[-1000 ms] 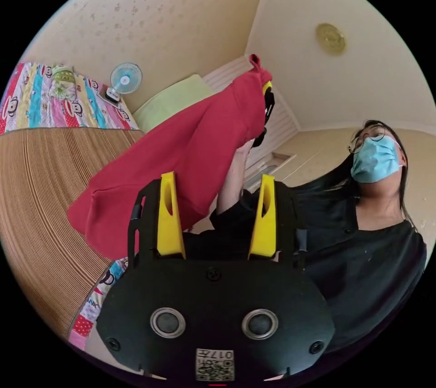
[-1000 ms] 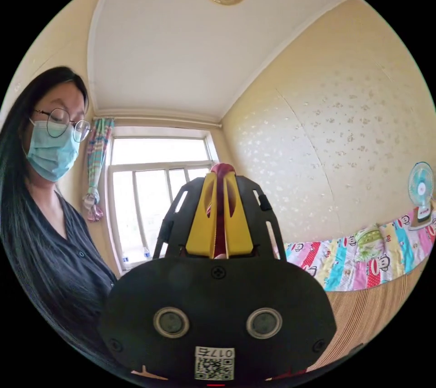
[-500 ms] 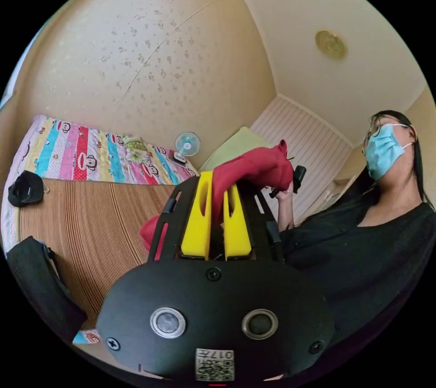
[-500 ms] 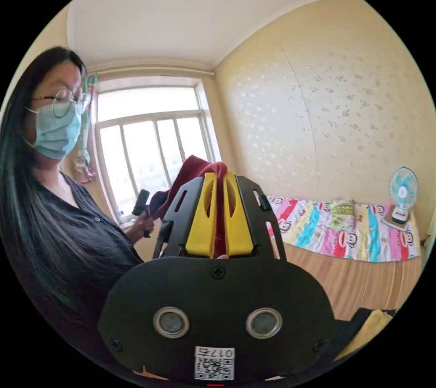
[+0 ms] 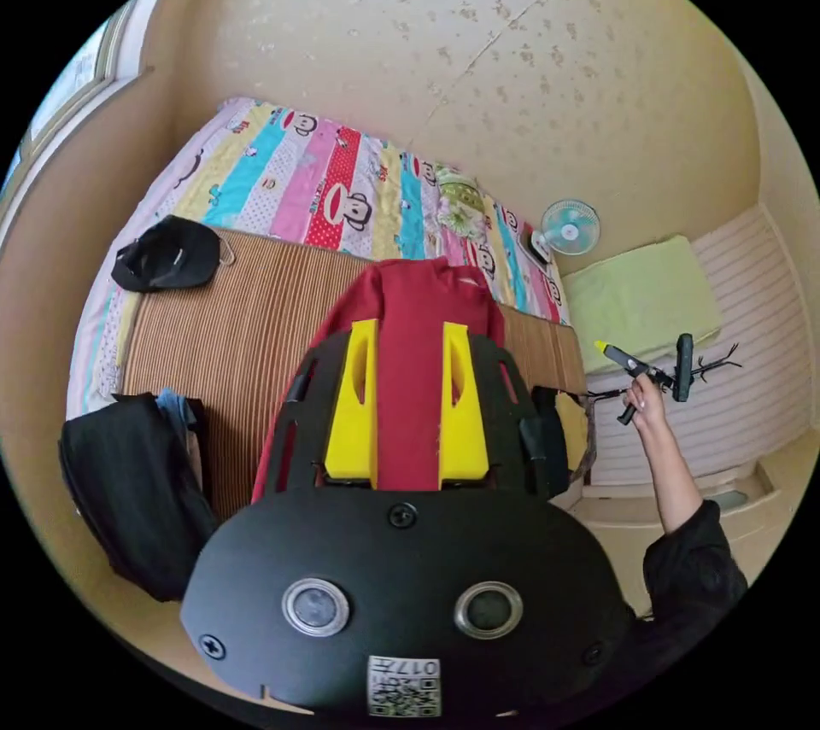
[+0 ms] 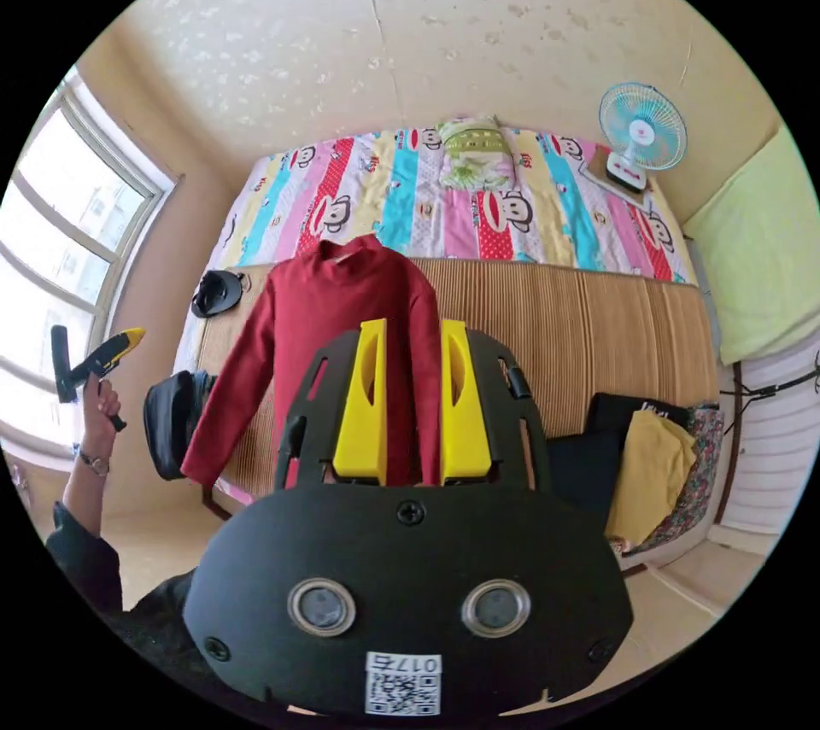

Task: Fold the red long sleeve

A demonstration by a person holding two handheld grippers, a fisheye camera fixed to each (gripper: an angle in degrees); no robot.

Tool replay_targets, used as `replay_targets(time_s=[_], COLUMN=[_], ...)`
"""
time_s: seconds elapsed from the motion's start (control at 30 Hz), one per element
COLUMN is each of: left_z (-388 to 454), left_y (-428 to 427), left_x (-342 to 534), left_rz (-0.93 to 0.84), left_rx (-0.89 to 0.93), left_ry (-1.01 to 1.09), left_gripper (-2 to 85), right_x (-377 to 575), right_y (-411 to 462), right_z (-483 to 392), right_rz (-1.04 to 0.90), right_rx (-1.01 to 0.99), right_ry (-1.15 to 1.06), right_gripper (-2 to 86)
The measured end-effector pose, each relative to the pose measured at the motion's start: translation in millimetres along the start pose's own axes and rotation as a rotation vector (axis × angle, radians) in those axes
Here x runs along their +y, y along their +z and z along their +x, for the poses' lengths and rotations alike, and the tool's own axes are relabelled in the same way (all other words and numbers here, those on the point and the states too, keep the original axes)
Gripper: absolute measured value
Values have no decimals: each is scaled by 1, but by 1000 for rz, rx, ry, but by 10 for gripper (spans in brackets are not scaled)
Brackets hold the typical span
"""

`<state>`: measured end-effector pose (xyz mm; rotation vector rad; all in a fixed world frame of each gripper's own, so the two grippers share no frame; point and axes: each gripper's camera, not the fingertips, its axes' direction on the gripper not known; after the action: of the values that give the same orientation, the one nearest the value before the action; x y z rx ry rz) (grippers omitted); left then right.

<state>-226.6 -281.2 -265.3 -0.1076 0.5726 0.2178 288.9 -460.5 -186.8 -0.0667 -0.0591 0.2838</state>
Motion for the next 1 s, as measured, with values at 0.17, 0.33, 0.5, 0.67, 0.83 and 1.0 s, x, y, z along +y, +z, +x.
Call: replay_targets(time_s=[0.17,0.33,0.5,0.67,0.83,1.0], left_z=[-29,-48,-50,-48,-27,-14], left_y=[141,177,192,224,233,242], left_x=[124,176,170,174,184,221], left_rz=[-449,-511,-527,-643,-702,-827], left_rx=[-99,-27,-61,-97,14,-100], left_ry=[-30,-265,-349,-408,-298,-213], left_gripper=[105,101,95,71,7,-3], right_x=[137,218,225,227,202,152], right_y=[179,232,251,291,236,110], right_z=[23,21,22,24,11,100], right_rz=[-491,-592,-517,-666,-675,-265], right_rx=[27,170,296,234,288,614], right_ry=[66,115,118,5,-424,-71], right_gripper=[101,113,108,70,30,33])
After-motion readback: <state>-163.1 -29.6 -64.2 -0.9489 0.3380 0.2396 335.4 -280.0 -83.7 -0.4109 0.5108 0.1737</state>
